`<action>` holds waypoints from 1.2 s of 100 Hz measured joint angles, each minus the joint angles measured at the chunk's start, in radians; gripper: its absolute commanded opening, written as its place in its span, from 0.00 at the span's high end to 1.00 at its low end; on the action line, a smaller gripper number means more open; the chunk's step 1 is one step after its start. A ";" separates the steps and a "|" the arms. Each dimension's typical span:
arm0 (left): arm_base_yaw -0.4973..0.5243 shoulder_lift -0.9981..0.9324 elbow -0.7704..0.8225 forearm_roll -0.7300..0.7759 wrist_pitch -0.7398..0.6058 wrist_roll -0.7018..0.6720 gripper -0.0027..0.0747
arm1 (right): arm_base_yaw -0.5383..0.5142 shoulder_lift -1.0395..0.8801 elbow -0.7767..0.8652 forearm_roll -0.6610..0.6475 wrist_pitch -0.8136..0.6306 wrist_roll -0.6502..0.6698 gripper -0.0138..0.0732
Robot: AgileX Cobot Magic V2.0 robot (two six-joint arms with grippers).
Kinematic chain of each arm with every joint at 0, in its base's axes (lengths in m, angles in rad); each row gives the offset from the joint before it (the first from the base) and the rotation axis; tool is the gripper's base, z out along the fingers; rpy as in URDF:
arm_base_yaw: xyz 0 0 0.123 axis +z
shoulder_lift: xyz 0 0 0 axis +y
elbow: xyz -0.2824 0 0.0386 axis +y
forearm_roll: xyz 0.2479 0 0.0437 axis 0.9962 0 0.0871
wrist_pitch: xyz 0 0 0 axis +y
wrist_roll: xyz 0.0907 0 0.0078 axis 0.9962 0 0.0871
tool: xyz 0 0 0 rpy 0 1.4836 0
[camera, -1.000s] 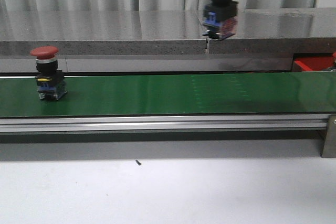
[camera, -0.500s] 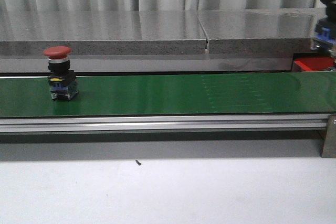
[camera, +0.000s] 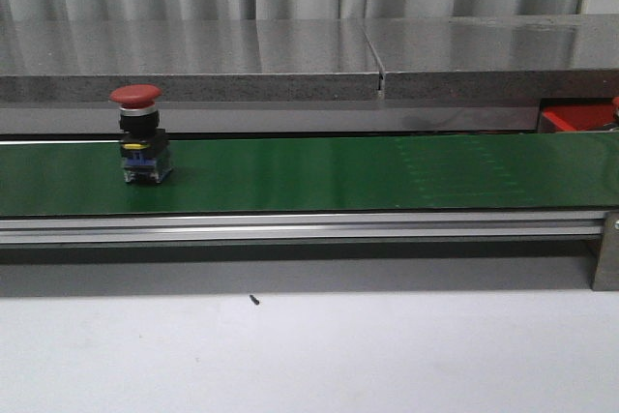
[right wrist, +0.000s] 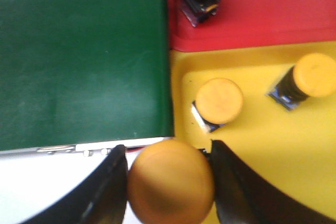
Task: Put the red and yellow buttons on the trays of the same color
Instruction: 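Carry the yellow button into the yellow tray and open the right gripper, then move the right gripper back over the red button on the belt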
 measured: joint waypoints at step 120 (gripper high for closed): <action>0.000 0.000 0.000 0.000 0.000 0.000 0.99 | -0.098 0.175 0.203 0.073 -0.300 0.044 0.16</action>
